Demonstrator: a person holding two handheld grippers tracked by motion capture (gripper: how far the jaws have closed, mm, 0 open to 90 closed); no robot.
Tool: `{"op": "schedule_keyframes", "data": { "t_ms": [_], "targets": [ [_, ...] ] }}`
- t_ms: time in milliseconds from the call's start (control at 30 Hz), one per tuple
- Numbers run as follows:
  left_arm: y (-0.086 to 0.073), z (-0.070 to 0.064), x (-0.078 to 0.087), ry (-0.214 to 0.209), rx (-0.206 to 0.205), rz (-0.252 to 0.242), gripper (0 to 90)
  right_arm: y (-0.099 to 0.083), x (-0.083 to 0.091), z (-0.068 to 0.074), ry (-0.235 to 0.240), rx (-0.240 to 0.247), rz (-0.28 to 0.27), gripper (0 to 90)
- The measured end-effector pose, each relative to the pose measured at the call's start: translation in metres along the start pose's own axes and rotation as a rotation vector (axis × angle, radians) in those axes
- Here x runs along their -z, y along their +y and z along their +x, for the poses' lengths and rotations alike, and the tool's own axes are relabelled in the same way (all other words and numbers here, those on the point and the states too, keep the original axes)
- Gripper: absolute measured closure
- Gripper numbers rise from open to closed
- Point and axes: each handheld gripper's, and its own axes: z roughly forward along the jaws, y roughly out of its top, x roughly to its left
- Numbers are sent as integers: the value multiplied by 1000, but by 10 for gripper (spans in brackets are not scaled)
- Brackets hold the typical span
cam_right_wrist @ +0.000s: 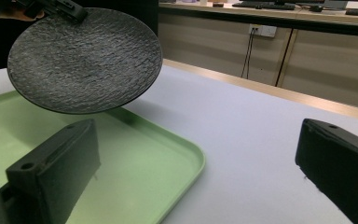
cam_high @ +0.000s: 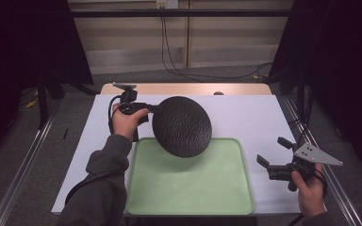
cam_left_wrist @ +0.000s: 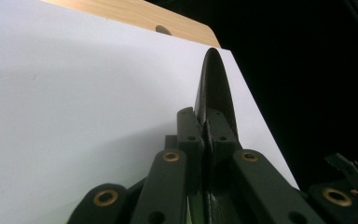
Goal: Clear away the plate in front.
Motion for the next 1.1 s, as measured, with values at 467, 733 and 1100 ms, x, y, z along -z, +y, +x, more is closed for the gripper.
{"op": "schedule_keyframes", "data": {
  "t_ms": [467, 733, 1100],
  "targets": [
    [-15, -4, 5, -6, -30, 35, 868, 0, -1, 0, 4, 10, 4, 0],
    [-23, -9, 7, -21, -45, 54, 867, 0, -1, 0, 4, 12, 7, 0],
    [-35, -14, 6, -44, -70, 87, 867, -1, -2, 1, 8, 18, 6, 0]
  ]
}}
